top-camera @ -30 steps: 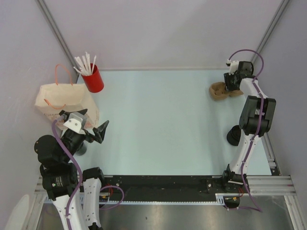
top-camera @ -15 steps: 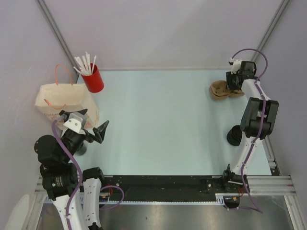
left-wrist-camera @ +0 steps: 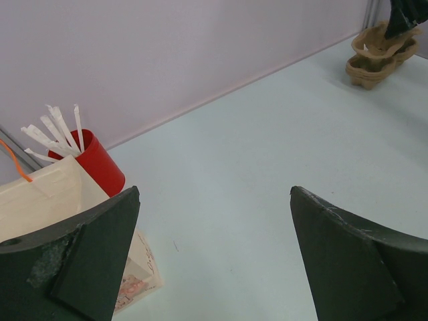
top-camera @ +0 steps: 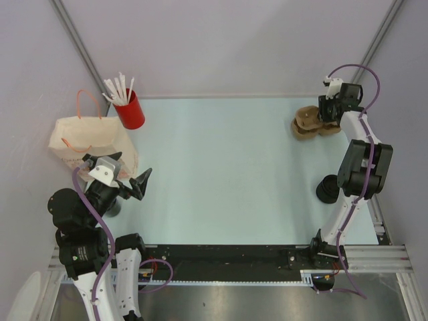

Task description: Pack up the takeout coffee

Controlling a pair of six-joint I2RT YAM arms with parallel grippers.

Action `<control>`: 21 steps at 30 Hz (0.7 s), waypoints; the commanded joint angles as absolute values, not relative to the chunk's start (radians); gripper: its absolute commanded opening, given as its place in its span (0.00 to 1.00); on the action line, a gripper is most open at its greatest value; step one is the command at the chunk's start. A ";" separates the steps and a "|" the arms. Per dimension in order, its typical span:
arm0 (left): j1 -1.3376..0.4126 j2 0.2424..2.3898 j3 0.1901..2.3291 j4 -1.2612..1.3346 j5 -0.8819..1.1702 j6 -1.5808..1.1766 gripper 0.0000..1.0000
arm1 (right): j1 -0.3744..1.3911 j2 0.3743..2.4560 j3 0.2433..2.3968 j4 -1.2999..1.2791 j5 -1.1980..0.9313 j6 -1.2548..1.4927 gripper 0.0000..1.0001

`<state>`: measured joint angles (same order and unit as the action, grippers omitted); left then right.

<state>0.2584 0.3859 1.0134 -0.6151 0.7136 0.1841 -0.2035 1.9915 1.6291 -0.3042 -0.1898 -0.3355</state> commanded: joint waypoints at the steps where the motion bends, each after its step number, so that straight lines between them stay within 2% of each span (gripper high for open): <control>1: 0.276 0.387 1.006 -0.591 0.733 0.167 0.99 | -0.207 1.922 1.638 -0.324 -0.271 -0.299 0.33; 21: 0.276 0.377 1.003 -0.591 0.735 0.170 1.00 | -0.123 1.927 1.612 -0.344 -0.215 -0.316 0.32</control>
